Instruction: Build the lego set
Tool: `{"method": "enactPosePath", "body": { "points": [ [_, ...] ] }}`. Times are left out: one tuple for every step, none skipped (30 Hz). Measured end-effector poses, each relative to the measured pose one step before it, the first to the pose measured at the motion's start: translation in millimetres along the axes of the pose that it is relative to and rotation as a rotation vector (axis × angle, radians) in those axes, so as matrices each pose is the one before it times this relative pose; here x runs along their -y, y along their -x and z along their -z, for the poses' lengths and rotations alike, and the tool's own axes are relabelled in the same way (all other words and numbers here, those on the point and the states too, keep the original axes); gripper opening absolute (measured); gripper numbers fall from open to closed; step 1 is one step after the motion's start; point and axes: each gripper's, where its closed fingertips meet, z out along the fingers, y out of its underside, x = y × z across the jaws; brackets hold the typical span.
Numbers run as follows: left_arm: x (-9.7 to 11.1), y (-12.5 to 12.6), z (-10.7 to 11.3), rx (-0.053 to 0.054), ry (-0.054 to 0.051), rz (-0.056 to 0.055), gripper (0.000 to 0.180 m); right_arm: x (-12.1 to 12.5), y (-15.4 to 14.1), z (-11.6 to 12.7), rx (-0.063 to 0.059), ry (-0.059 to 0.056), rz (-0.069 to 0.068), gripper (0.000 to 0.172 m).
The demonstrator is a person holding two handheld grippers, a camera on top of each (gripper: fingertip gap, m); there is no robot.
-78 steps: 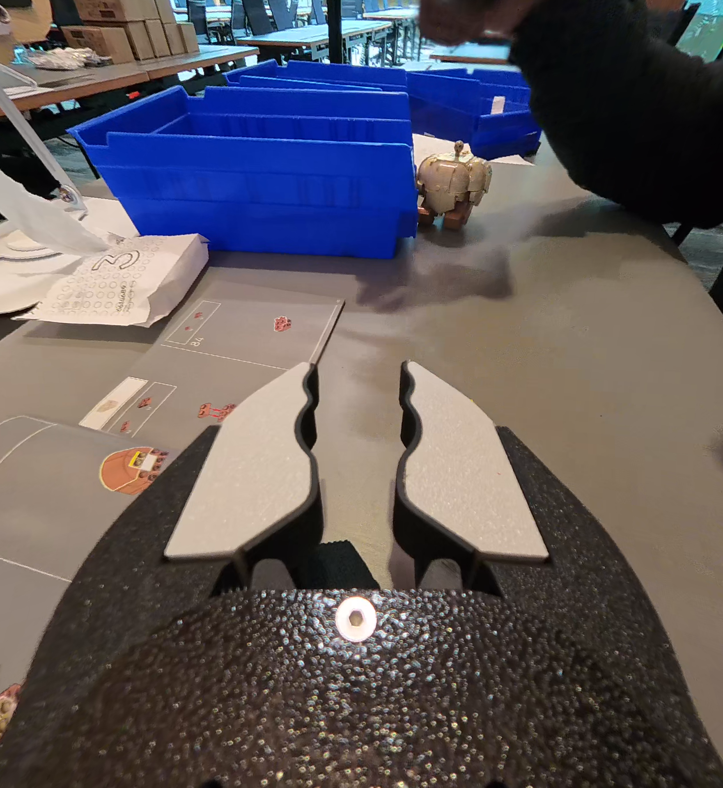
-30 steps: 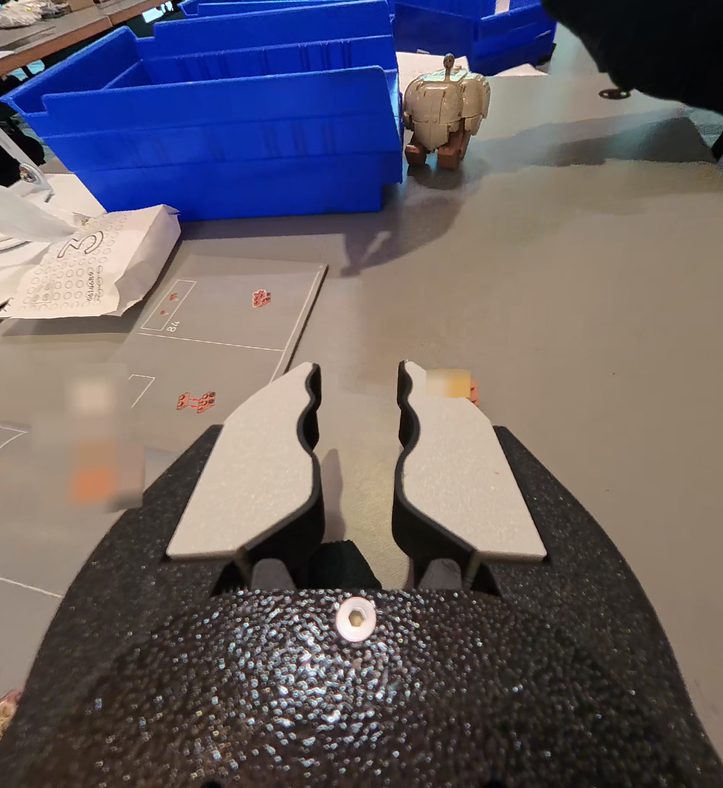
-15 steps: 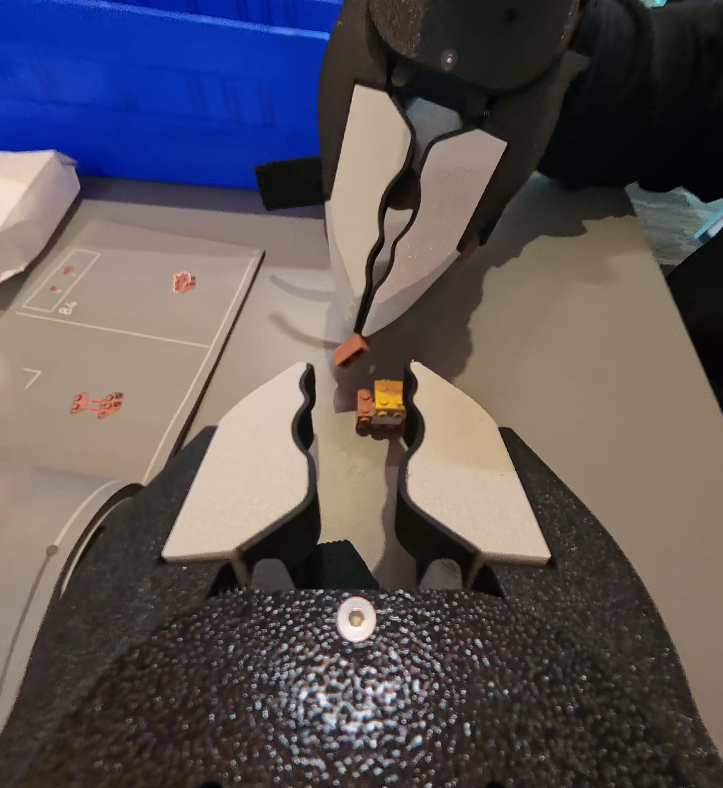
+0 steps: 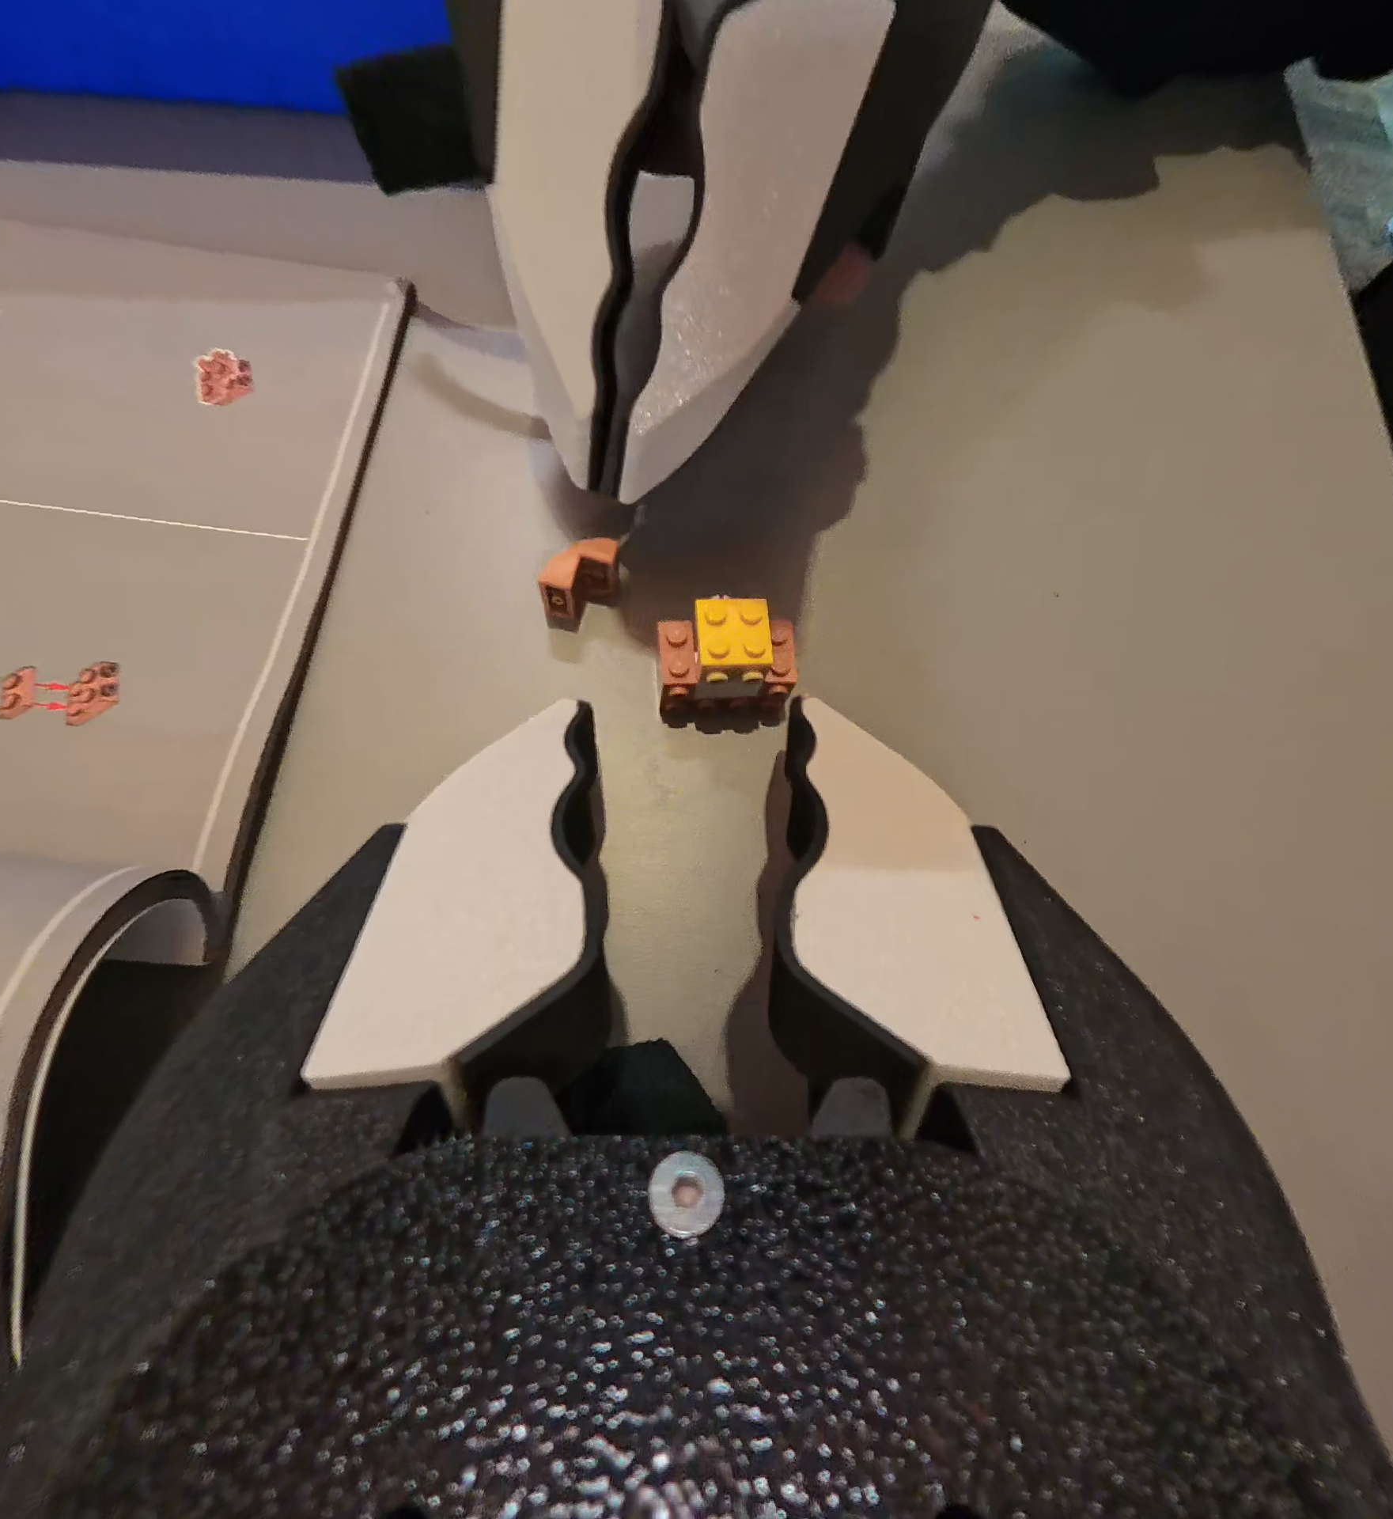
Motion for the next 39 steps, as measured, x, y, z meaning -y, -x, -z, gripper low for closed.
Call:
{"method": "enactPosePath", "body": {
  "points": [
    [-1.89,-0.10,-1.90,0.0077,0.0182,-0.0102,0.044,-0.54,-0.08,-0.99,0.0050,-0.0028,-0.0040,0.006],
    [-1.72,0.23,-2.07,0.0121,0.0189,-0.0110,0.045,-1.06,-0.28,-1.36,0.0005,0.0035,0.0000,0.007],
    [-1.09,-0.48,-1.86,0.0083,0.0160,-0.0131,0.045,-1.41,-0.07,-1.63,-0.0023,0.0075,0.0046,0.009],
    [-0.23,-0.69,-1.58,0.0073,0.0086,-0.0129,0.045,-1.31,0.38,-1.52,-0.0019,0.0077,0.0077,0.011],
    [0.56,-0.84,-1.27,0.0060,0.0036,-0.0096,0.045,-1.07,0.65,-1.35,-0.0010,0.0056,0.0073,0.013],
    [0.83,-1.16,-1.18,0.0012,0.0011,-0.0057,0.045,-0.14,1.50,-1.12,0.0035,0.0004,0.0066,0.014],
    [0.71,-1.37,-1.03,-0.0014,0.0010,-0.0034,0.045,0.57,1.45,-0.83,0.0038,-0.0038,0.0033,0.015],
    [0.44,-0.56,-0.97,0.0031,0.0025,-0.0022,0.045,0.75,1.11,-1.16,0.0018,-0.0027,0.0005,0.018],
    [0.17,-0.62,-1.03,0.0032,0.0036,-0.0025,0.045,0.62,0.45,-1.40,-0.0024,-0.0007,0.0008,0.020],
    [0.19,-0.06,-0.91,0.0062,0.0039,-0.0009,0.044,0.26,-0.03,-1.68,-0.0061,0.0013,0.0020,0.022],
    [0.10,-0.03,-0.99,0.0063,0.0046,0.0003,0.044,-0.05,-0.62,-1.98,-0.0100,0.0032,0.0032,0.024],
    [0.22,0.17,-0.83,0.0071,0.0027,0.0014,0.043,1.58,-0.91,-1.57,-0.0115,-0.0065,0.0018,0.025],
    [0.59,0.07,-0.67,0.0062,0.0009,0.0025,0.043,1.35,-1.02,-1.43,-0.0097,-0.0042,-0.0019,0.026],
    [0.67,-0.69,-0.68,0.0016,-0.0003,0.0032,0.042,1.33,-1.34,-1.17,-0.0090,-0.0027,-0.0035,0.026],
    [0.75,-0.70,-0.72,0.0006,-0.0009,0.0044,0.041,1.19,-1.57,-1.06,-0.0098,-0.0024,-0.0008,0.025],
    [0.81,-0.97,-0.64,-0.0015,-0.0008,0.0042,0.039,0.72,-1.16,-1.05,-0.0068,-0.0017,0.0030,0.020],
    [0.78,-0.92,-0.78,-0.0004,-0.0006,0.0040,0.038,0.54,-0.62,-0.95,-0.0041,-0.0020,0.0068,0.013],
    [0.51,0.03,-0.70,0.0065,0.0004,0.0062,0.036,0.89,-0.93,-0.79,-0.0070,-0.0052,0.0100,0.012],
    [0.64,0.52,-0.69,0.0082,0.0004,0.0092,0.035,0.52,-0.36,-0.40,-0.0033,-0.0051,0.0137,0.012],
    [0.67,-0.23,-0.64,0.0025,-0.0008,0.0093,0.035,0.41,0.62,0.05,0.0036,-0.0043,0.0198,0.012],
    [0.57,0.10,-0.48,0.0035,-0.0017,0.0133,0.035,0.50,0.28,0.65,0.0011,-0.0059,0.0225,0.012],
    [0.79,0.21,-0.30,0.0032,-0.0031,0.0169,0.035,0.24,-0.46,0.94,-0.0024,-0.0042,0.0184,0.012],
    [0.99,-0.37,-0.05,-0.0016,-0.0055,0.0134,0.035,-0.30,0.21,1.31,0.0046,-0.0017,0.0149,0.012],
    [0.62,-1.00,0.38,-0.0081,-0.0058,0.0106,0.037,-0.04,1.03,1.49,0.0117,-0.0051,0.0161,0.012],
    [0.53,-1.49,0.92,-0.0159,-0.0067,0.0105,0.039,0.64,1.28,1.72,0.0113,-0.0112,0.0200,0.012],
    [0.81,-1.42,1.74,-0.0209,-0.0100,0.0098,0.041,0.90,1.12,1.93,0.0084,-0.0123,0.0207,0.012],
    [0.82,-0.38,2.67,-0.0179,-0.0121,0.0098,0.042,0.68,0.69,1.95,0.0067,-0.0080,0.0163,0.012],
    [0.39,0.73,3.21,-0.0135,-0.0099,0.0099,0.043,0.82,1.06,1.83,0.0085,-0.0071,0.0153,0.012],
    [1.07,2.63,3.95,-0.0043,-0.0139,0.0111,0.044,1.93,1.51,2.14,0.0092,-0.0126,0.0193,0.012],
    [2.64,3.01,4.37,-0.0032,-0.0242,0.0150,0.044,3.17,2.62,2.33,0.0135,-0.0183,0.0237,0.012],
    [4.02,1.89,4.46,-0.0125,-0.0327,0.0229,0.044,4.32,3.38,2.32,0.0152,-0.0210,0.0280,0.012],
    [4.95,1.42,4.25,-0.0164,-0.0376,0.0332,0.044,5.37,3.04,2.02,0.0100,-0.0218,0.0342,0.012],
    [5.29,0.99,3.54,-0.0179,-0.0390,0.0383,0.044,5.80,2.31,1.62,0.0042,-0.0186,0.0401,0.012],
    [4.62,0.71,2.94,-0.0175,-0.0343,0.0387,0.044,5.43,1.41,0.82,-0.0020,-0.0112,0.0432,0.012],
    [3.55,0.10,2.14,-0.0186,-0.0268,0.0357,0.044,4.90,0.09,0.27,-0.0109,-0.0051,0.0455,0.012],
    [2.50,-0.68,1.51,-0.0207,-0.0207,0.0312,0.044,4.23,-1.10,-0.11,-0.0177,-0.0015,0.0448,0.012],
    [1.33,-1.17,0.70,-0.0219,-0.0134,0.0261,0.044,3.25,-0.57,-0.55,-0.0115,0.0027,0.0396,0.012],
    [-0.21,-1.31,0.09,-0.0195,-0.0028,0.0211,0.043,2.80,-0.21,-0.67,-0.0080,0.0014,0.0329,0.012],
    [-1.85,-0.69,-0.69,-0.0136,0.0085,0.0161,0.043,1.98,-0.18,-0.83,-0.0066,0.0038,0.0279,0.012]
  ]
}}
